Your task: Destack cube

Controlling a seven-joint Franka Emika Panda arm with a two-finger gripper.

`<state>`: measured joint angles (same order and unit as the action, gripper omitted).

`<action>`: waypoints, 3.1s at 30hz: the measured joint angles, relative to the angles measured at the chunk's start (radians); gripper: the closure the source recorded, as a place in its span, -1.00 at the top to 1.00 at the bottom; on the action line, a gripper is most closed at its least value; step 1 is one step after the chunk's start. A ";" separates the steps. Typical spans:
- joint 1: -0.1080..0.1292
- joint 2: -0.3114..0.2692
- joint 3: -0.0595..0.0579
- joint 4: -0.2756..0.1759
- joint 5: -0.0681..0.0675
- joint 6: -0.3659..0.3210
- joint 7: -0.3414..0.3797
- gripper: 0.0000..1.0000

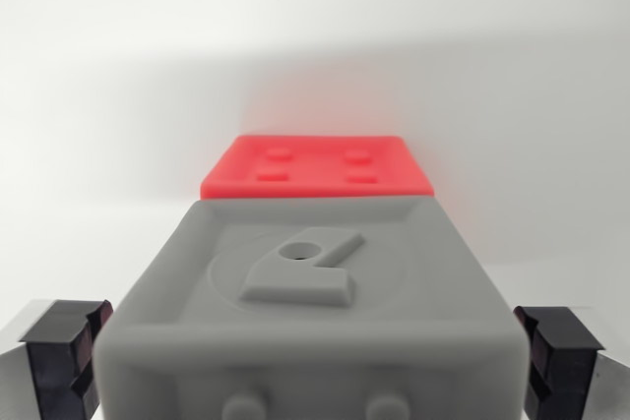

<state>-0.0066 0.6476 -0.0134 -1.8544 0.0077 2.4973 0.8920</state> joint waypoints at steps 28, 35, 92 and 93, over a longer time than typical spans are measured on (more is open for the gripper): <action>0.000 0.000 0.000 0.000 0.000 0.000 0.000 -1.00; 0.000 -0.007 0.000 -0.001 0.000 -0.005 0.000 -1.00; 0.075 -0.188 0.003 -0.183 0.000 -0.005 0.123 -1.00; 0.077 -0.190 0.003 -0.189 0.000 -0.002 0.127 -1.00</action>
<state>0.0705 0.4573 -0.0103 -2.0429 0.0077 2.4950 1.0194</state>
